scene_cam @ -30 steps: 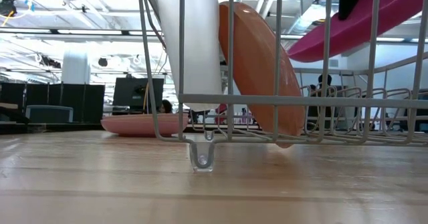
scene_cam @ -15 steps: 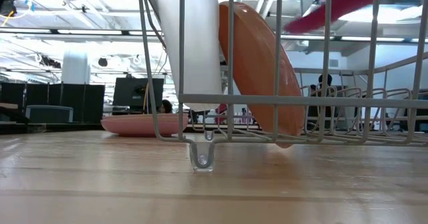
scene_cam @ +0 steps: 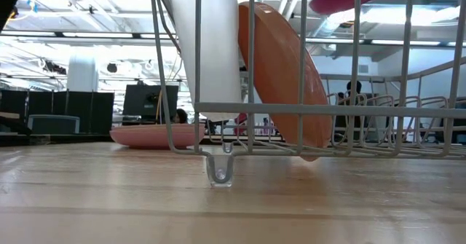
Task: Sort dishes
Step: Put the pink plate in the dish rack
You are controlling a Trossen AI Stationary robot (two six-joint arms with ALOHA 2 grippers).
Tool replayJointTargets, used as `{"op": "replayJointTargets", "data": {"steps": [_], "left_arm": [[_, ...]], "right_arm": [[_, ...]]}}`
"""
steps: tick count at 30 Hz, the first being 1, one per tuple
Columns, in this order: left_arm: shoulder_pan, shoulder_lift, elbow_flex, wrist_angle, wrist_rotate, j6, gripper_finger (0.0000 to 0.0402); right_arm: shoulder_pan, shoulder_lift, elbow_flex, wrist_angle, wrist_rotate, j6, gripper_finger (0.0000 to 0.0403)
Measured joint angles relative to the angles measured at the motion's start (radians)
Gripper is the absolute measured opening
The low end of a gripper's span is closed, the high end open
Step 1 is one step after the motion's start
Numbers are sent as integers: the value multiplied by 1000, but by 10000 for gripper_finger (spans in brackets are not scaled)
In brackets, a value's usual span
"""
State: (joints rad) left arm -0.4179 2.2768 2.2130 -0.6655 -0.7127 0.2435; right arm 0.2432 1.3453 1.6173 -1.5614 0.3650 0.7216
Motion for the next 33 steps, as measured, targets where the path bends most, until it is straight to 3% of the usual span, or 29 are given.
{"op": "replayJointTargets", "data": {"steps": [10, 19, 28, 33], "left_arm": [[-5, 0, 2, -6, -39, 46, 13], [-7, 0, 2, -6, -39, 40, 6], [-16, -1, 2, -18, -11, 11, 1], [-25, -5, 2, -52, -2, -15, 0]], "right_arm": [[-1, 0, 0, 3, 4, 3, 6], [3, 1, -6, 2, 5, -58, 19], [-11, -53, -6, 69, 51, -154, 126], [-13, -114, -6, 191, 123, -408, 176]]}}
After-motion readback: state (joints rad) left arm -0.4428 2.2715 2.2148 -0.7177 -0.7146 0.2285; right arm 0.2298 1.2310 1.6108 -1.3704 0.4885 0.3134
